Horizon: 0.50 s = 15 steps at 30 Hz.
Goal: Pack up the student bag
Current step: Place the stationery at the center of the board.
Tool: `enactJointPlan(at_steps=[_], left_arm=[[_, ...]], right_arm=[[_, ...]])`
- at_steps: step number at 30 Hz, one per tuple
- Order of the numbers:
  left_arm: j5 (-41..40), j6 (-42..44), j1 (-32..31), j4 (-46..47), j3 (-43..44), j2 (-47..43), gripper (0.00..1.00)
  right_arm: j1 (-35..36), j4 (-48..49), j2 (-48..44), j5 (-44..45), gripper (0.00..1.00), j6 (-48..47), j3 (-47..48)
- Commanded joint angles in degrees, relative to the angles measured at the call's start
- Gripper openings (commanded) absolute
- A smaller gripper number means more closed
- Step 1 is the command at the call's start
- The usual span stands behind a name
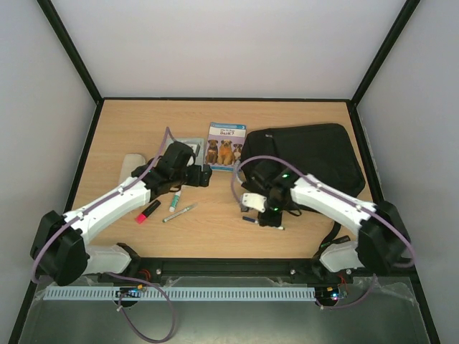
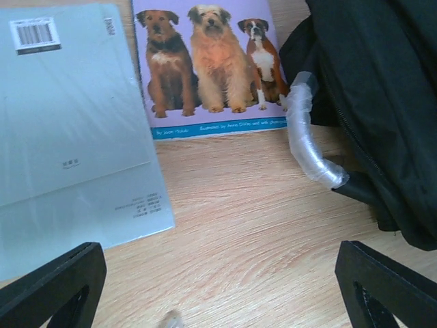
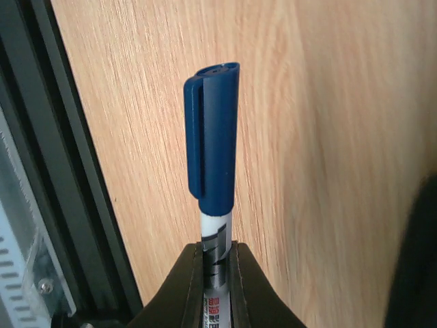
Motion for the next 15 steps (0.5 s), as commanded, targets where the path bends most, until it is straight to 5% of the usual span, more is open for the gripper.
enactJointPlan(at_steps=[1,15], left_arm=[[-1.0,-1.5,1.2,-1.8,-2.2,-3.4,0.95],[-5.4,-1.7,3.8,-7.1,-4.2,-12.8,0.97]], right_arm=[[7.5,4.7,8.1,2.4,0.01,6.9,2.7],[20.5,16.0,38.5,7.0,0.01,17.3,27.2]])
